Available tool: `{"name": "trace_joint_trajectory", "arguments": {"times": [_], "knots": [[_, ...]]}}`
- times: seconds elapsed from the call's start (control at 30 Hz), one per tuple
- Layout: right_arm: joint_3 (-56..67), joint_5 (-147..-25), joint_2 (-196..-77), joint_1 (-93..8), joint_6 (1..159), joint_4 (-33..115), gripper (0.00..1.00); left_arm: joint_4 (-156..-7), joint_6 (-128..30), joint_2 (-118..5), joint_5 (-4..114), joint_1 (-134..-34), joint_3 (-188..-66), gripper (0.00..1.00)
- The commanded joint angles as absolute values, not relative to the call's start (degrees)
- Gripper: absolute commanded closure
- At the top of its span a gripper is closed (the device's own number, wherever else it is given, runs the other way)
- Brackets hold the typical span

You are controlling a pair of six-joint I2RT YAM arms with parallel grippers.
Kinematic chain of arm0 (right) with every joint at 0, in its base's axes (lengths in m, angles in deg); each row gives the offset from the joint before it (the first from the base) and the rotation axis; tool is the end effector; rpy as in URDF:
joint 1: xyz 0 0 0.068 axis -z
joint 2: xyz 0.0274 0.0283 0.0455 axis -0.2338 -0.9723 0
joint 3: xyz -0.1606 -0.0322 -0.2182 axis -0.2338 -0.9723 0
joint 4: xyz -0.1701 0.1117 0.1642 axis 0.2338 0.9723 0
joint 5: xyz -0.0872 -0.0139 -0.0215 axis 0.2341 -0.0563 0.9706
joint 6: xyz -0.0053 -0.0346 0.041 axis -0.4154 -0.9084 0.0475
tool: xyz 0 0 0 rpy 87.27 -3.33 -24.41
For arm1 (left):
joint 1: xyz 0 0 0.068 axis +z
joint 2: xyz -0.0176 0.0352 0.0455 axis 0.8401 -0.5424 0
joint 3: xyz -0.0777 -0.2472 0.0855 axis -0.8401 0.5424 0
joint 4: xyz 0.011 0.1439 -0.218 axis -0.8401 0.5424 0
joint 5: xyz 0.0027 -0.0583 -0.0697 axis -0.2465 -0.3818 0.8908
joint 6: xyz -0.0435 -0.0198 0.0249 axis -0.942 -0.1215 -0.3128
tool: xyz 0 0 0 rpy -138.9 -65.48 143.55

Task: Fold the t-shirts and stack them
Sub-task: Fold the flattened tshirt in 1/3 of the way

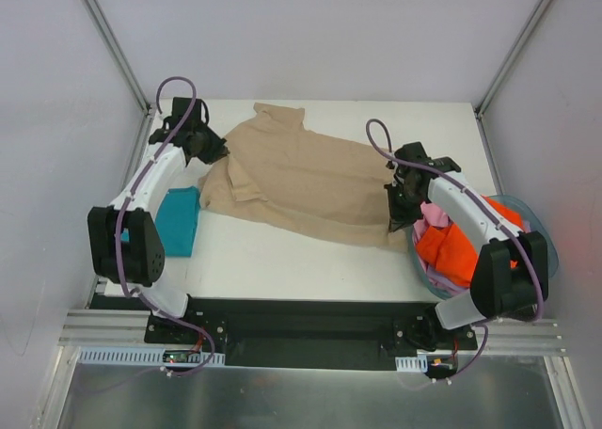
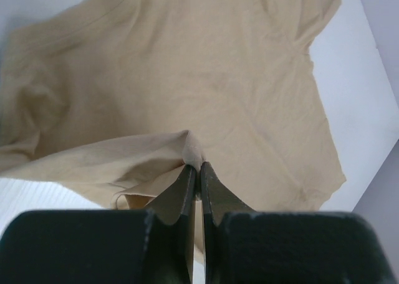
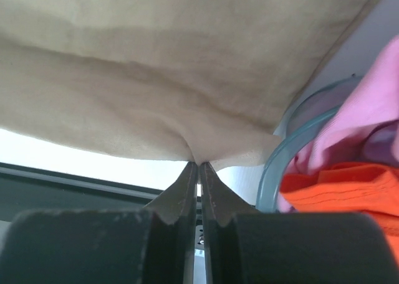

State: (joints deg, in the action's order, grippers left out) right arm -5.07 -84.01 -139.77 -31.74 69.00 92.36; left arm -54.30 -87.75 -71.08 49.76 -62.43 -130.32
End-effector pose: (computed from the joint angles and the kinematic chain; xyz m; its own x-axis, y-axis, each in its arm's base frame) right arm 0.2640 0.0904 0.2486 -0.8730 -0.3604 -0.3287 -0.4020 0.9133 0.0662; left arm 0.3550 -0.0349 0.3055 -0.5051 -0.7297 -0.4608 -0.4040 0.6718 -0.6209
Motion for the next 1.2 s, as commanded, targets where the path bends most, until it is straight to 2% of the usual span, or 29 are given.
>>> {"name": "trace_joint_trajectory", "arguments": {"times": [0.0,0.33,0.57,0.6,0.67,0.7,0.77,0.8,0.83,0.87,0.9,0.93,1.07,1.13,1.17], "knots": [[-0.46,-83.11,-142.39,-29.69,67.72,94.05,0.93,-55.76,-83.42,-79.07,53.1,-62.95,-139.91,1.0],[4.73,-82.67,-149.6,-27.23,68.25,93.7,0.91,-55.76,-80.43,-94.3,58.64,-63.3,-155.98,1.0],[8.15,-80.21,-153.91,-26.7,69.03,93.26,0.88,-55.76,-78.76,-102.29,58.81,-63.83,-162.94,1.0],[8.6,-79.24,-154.18,-26.62,69.39,93.7,0.86,-55.76,-78.58,-102.83,59.25,-63.83,-163.64,0.89],[9.21,-75.84,-155.05,-26.61,70.18,94.05,0.85,-55.76,-77.97,-103.97,60.04,-63.83,-164.09,0.79],[10.0,-75.29,-155.23,-26.53,70.36,94.05,0.8,-55.68,-77.62,-104.24,60.22,-63.83,-164.35,0.73],[10.71,-75.28,-155.32,-26.7,70.62,94.05,0.72,-55.76,-76.91,-104.15,60.84,-63.74,-164.35,0.54],[11.06,-75.72,-155.23,-26.7,70.62,93.96,0.6,-55.76,-76.56,-103.8,61.27,-63.83,-164.27,0.48],[11.15,-76.07,-155.06,-26.7,70.53,93.96,0.54,-55.76,-76.12,-103.45,61.37,-63.74,-164.18,0.37],[11.06,-76.85,-154.62,-26.7,70.45,93.7,0.5,-55.76,-75.95,-102.4,61.37,-63.74,-164.0,0.33],[10.89,-77.21,-154.36,-26.79,70.27,93.27,0.44,-55.76,-75.77,-101.7,61.37,-63.83,-163.13,0.04],[10.45,-77.74,-153.66,-26.96,70.09,93.0,0.41,-55.76,-75.59,-100.99,61.28,-63.74,-162.43,0.01],[10.01,-81.34,-152.25,-28.1,69.13,92.03,0.19,-55.76,-75.42,-95.63,61.02,-63.66,-157.42,0.01],[10.09,-80.73,-151.2,-29.77,68.69,91.5,0.01,-55.76,-75.59,-92.39,61.28,-63.48,-152.95,0.01],[10.09,-80.38,-150.84,-30.47,68.51,91.07,0.01,-55.76,-75.85,-91.15,61.1,-63.31,-151.28,0.01]]}}
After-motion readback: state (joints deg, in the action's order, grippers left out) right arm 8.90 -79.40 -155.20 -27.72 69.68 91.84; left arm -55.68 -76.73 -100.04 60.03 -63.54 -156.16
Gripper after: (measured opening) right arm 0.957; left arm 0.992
